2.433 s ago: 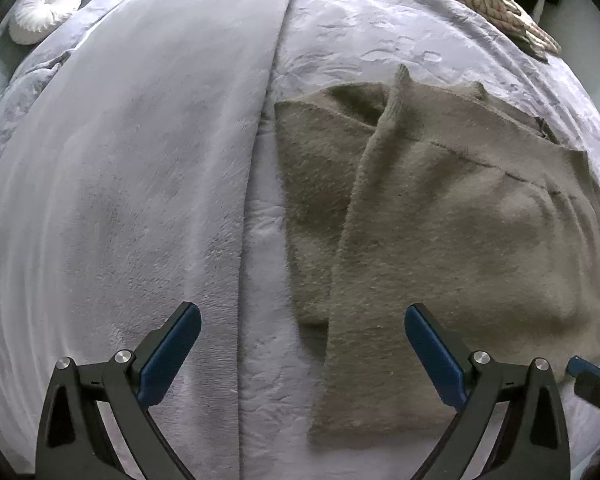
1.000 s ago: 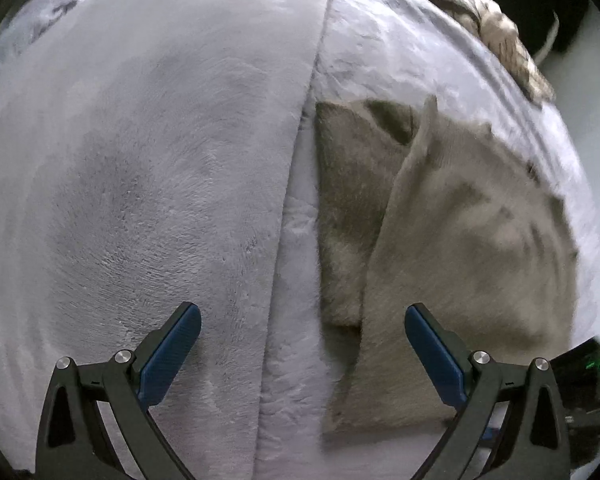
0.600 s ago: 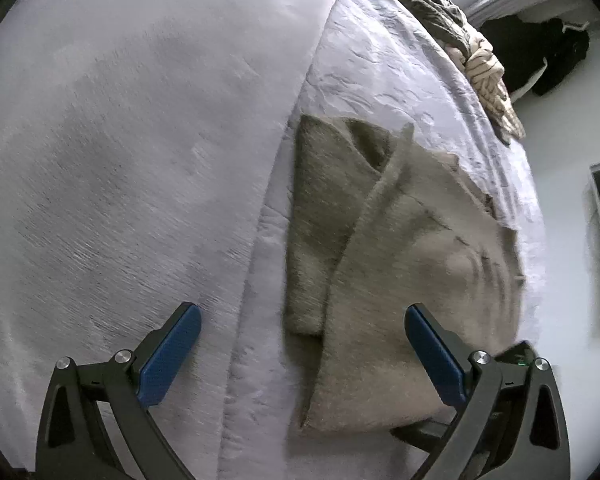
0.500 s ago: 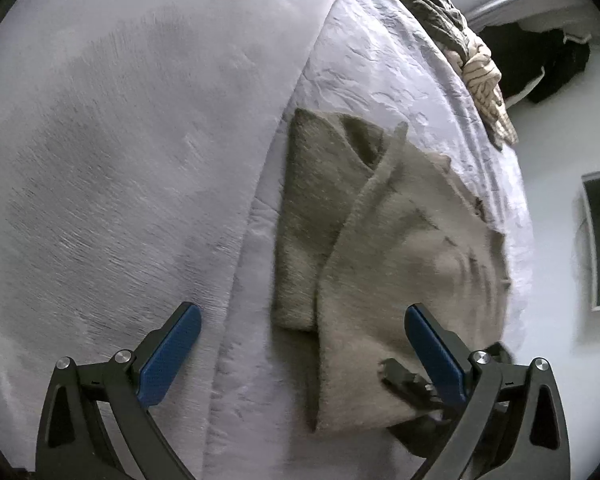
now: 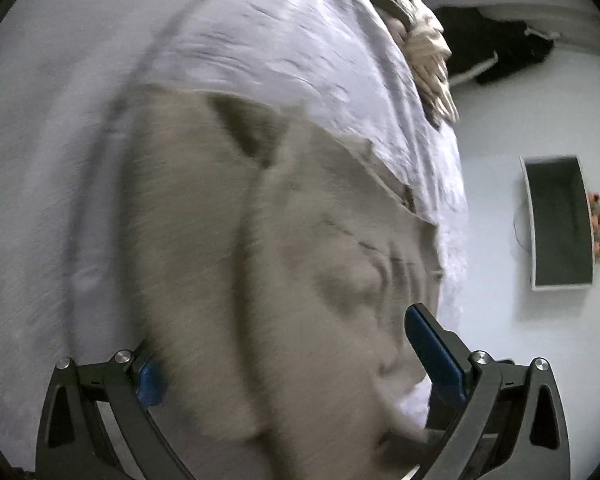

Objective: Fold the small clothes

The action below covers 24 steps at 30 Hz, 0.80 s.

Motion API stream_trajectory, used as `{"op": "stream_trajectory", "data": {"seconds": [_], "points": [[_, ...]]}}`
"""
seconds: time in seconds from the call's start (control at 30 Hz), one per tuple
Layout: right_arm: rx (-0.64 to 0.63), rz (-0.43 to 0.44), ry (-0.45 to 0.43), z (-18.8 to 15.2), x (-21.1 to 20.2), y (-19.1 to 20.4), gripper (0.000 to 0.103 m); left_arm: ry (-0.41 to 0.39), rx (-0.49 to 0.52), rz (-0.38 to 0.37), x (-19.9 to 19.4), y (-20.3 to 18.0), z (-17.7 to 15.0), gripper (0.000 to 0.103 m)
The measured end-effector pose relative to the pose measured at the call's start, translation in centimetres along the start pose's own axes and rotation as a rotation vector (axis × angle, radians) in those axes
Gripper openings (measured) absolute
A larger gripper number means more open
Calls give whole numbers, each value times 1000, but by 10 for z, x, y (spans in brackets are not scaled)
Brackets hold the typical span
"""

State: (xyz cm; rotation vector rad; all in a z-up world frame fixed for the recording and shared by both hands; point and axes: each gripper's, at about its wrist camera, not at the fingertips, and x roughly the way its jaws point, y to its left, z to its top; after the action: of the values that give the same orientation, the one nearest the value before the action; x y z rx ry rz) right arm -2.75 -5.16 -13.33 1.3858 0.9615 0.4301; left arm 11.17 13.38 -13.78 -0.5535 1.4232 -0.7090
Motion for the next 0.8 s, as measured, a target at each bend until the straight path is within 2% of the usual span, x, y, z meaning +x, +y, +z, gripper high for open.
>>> {"op": "stream_trajectory", "data": {"seconds": [0.1, 0.17, 0.23, 0.33, 0.37, 0.43, 0.5, 0.53, 0.57, 0.6, 0.63, 0.67, 0.7, 0.73, 0.8], "points": [[34, -38, 53, -3, 9, -11, 9, 51, 57, 71, 22, -13, 6, 102], [39, -85, 104, -7, 7, -20, 13, 71, 77, 113, 31, -17, 5, 102], [6, -172, 165, -11, 3, -21, 17, 72, 103, 154, 37, -18, 2, 102], [-74, -295, 213, -11, -12, -17, 46, 64, 138, 213, 43, -21, -1, 97], [-102, -323, 214, -9, -21, -14, 59, 62, 144, 225, 45, -22, -1, 96], [-163, -386, 184, 1, -42, -4, 59, 55, 155, 243, 47, -25, -3, 96], [-224, -444, 118, 14, -62, 6, 59, 45, 176, 281, 49, -30, -4, 90], [-252, -469, 77, 25, -71, 12, 59, 46, 187, 306, 52, -32, -4, 86], [-278, -497, 36, 36, -78, 17, 49, 45, 197, 334, 54, -34, -5, 80], [-297, -519, 7, 42, -84, 20, 25, 44, 206, 354, 55, -35, -6, 75], [-326, -555, -27, 54, -86, 24, 13, 44, 219, 374, 56, -36, -5, 61], [-350, -599, -50, 62, -85, 25, 7, 43, 234, 393, 58, -38, -5, 48], [-368, -634, -66, 66, -85, 22, 7, 39, 241, 404, 58, -39, -4, 41], [-387, -663, -80, 72, -84, 20, 7, 33, 247, 419, 57, -39, -5, 29], [-404, -703, -78, 83, -74, 15, 7, 22, 240, 419, 54, -39, -2, 19]]}}
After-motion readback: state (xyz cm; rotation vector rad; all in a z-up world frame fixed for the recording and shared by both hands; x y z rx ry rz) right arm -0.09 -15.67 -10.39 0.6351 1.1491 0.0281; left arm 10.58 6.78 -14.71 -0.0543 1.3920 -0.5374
